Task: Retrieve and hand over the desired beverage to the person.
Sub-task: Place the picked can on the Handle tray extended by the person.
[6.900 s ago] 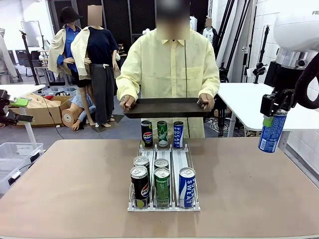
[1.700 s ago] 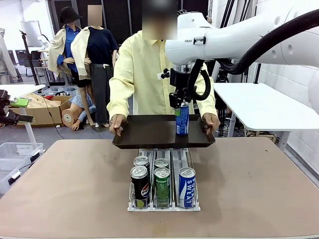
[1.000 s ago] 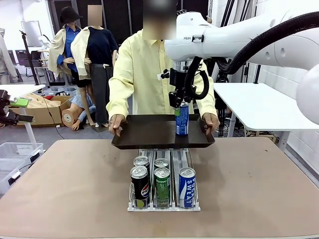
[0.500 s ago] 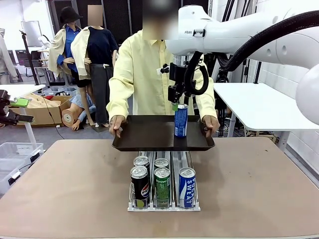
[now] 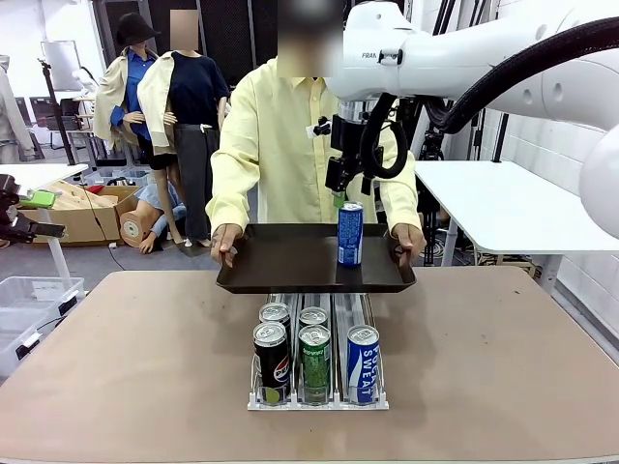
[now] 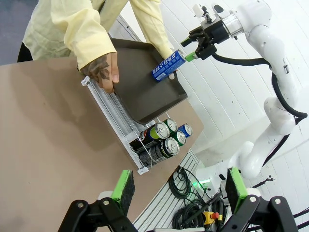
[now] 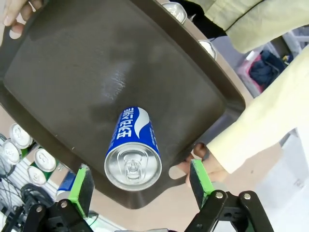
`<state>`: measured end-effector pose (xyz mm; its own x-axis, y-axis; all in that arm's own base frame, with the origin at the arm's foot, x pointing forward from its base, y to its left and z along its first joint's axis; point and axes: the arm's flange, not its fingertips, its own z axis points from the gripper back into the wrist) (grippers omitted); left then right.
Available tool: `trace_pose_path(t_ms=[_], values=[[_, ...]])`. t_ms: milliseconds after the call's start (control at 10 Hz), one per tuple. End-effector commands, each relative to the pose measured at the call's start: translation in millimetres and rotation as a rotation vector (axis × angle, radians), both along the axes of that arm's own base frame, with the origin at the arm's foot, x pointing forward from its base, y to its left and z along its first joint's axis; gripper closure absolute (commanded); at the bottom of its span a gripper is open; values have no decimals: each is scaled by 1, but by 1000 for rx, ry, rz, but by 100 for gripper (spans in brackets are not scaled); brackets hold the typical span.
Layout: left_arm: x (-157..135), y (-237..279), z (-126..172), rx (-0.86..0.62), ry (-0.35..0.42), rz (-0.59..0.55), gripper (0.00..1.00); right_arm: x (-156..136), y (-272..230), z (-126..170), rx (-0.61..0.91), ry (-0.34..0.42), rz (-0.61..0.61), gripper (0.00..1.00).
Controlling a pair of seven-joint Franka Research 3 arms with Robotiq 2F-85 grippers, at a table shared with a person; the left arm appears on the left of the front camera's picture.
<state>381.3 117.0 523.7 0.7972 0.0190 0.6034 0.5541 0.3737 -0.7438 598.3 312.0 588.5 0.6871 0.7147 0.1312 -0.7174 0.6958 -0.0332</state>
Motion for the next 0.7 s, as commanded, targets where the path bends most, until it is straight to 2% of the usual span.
trace_pose_path(t_ms=[0,200,300,600], values=[[0,1,2,-24,-12,2,0,-4,-3,7,17,0,15,0],[0,1,2,-24,-12,2,0,-7,-2,6,-45,7,3,0],[0,1,2,-24,-12,2,0,-2,-2,8,3,-11,-1,0],[0,1,2,-24,-12,2,0,-2,-2,8,3,-11,-1,0]])
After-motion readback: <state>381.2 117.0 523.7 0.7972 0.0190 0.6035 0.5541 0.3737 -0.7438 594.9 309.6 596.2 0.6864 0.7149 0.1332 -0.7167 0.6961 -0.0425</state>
